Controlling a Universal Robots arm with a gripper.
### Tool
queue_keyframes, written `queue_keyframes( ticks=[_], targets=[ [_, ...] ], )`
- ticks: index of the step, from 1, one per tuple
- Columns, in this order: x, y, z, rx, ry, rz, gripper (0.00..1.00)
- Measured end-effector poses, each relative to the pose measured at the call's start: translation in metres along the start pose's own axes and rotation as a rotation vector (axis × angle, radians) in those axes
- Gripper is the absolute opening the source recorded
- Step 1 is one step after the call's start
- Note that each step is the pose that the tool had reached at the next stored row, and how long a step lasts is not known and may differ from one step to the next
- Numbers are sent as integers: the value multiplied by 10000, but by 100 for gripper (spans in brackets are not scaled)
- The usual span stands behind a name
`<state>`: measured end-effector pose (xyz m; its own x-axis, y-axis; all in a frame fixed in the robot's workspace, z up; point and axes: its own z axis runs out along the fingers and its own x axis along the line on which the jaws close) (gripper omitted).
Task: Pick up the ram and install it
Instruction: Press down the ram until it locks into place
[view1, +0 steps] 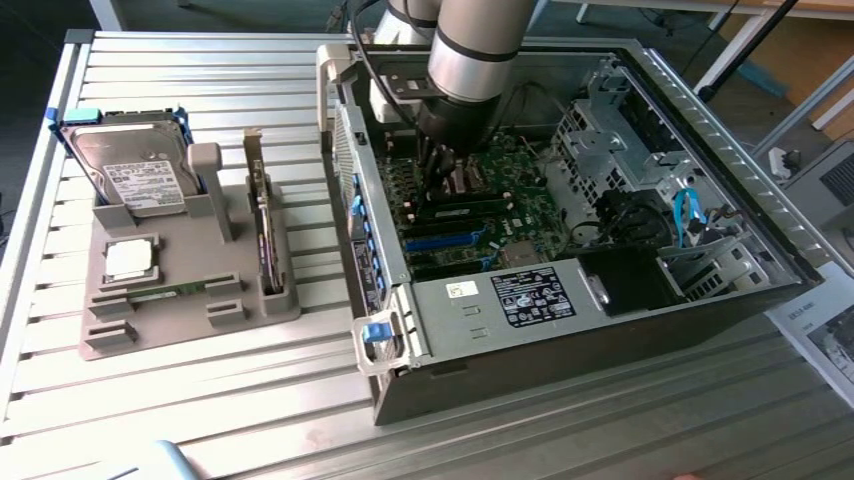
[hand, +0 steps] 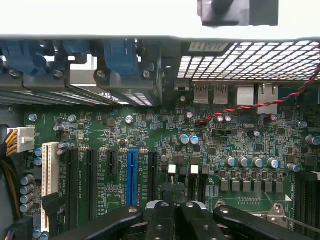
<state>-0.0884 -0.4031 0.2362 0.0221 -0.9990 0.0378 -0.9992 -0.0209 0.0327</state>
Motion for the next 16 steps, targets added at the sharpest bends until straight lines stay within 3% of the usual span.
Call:
queue_keyframes(
  ticks=[16],
  targets=[
    [-1,-1,54,-3,4,0,10]
  ],
)
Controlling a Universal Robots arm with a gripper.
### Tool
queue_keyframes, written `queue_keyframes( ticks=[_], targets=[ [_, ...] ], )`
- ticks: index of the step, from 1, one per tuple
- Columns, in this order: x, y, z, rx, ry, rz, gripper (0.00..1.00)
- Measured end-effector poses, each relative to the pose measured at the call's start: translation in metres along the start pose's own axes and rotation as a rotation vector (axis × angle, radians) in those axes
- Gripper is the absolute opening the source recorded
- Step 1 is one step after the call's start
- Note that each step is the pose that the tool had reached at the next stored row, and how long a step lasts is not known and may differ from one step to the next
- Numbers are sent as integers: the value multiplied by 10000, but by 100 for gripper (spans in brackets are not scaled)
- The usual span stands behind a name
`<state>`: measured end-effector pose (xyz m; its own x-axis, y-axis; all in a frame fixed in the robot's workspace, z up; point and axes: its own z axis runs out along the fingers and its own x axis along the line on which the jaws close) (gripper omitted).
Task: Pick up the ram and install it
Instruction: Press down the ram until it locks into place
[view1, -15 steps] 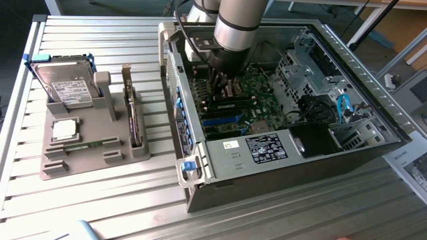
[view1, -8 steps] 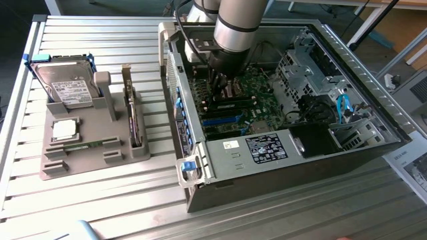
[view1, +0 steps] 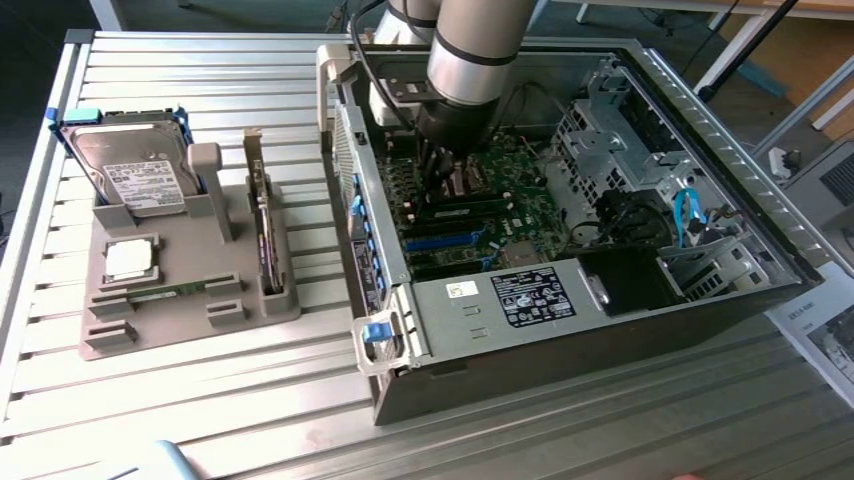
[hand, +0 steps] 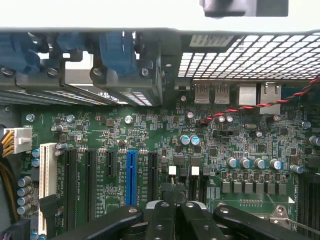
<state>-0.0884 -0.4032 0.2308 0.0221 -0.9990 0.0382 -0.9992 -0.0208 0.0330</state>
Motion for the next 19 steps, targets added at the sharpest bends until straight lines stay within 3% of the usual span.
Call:
queue_keyframes(
  ticks=[19],
  targets=[
    [-1,-1,24,4,-6,0,10]
  ],
)
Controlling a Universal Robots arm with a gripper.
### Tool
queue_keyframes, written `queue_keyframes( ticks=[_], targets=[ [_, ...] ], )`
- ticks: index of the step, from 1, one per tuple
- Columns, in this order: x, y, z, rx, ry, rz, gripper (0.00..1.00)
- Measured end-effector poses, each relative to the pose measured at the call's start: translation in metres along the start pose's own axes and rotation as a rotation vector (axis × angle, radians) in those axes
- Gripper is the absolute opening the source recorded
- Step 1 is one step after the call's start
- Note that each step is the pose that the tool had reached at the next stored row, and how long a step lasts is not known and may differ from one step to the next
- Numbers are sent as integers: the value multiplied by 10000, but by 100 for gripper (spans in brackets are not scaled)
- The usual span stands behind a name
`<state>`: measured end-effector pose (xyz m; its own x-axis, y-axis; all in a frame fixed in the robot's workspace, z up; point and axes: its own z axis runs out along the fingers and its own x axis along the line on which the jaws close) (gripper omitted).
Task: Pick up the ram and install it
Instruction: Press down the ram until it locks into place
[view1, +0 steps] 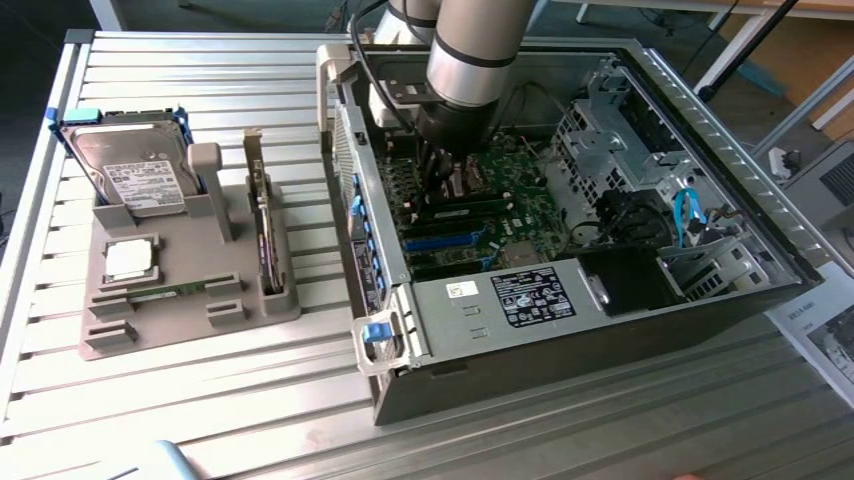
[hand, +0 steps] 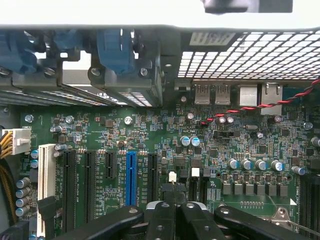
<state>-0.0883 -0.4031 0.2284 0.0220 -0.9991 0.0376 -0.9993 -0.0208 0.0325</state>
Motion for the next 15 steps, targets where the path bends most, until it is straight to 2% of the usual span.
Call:
queue_keyframes(
  ticks=[3,10,15],
  targets=[
    [-1,-1,-30,10,-13,0,10],
    [6,5,-166,-2,10,-1,10],
    [9,7,-224,-2,12,0,10]
  ],
)
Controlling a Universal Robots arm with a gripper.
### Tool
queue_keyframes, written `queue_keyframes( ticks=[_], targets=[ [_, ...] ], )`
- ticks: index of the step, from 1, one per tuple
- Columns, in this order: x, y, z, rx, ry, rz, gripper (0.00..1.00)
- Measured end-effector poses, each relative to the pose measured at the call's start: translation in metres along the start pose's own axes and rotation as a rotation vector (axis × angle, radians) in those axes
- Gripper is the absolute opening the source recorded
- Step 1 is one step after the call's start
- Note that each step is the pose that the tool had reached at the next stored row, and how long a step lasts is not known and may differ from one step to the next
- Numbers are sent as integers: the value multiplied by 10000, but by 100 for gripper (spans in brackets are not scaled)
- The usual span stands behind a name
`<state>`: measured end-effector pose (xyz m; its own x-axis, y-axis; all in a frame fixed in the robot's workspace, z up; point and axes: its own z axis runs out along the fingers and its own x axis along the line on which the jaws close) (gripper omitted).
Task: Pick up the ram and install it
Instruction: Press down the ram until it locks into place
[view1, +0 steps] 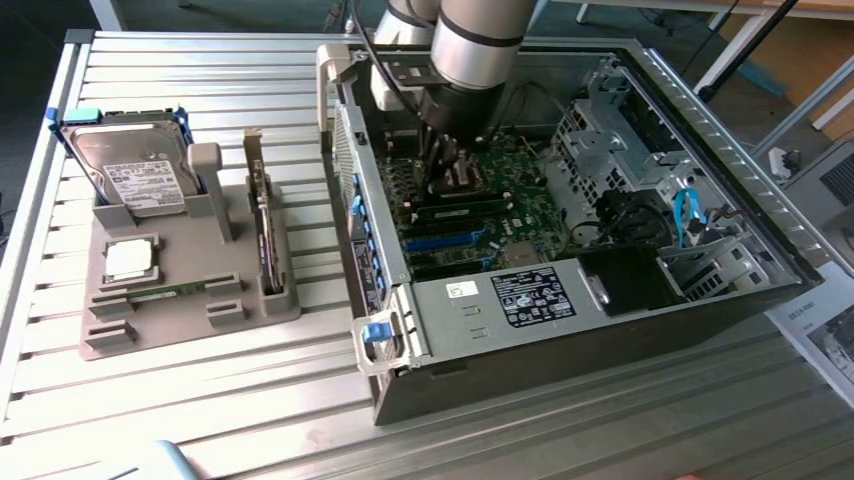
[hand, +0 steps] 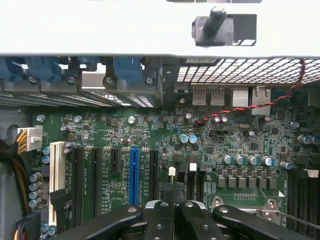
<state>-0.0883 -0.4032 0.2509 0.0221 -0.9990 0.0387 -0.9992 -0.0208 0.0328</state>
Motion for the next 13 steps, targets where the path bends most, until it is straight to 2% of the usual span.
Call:
queue_keyframes(
  ticks=[8,13],
  targets=[
    [4,3,-103,0,2,0,10],
    [4,4,-113,1,1,0,10]
  ],
)
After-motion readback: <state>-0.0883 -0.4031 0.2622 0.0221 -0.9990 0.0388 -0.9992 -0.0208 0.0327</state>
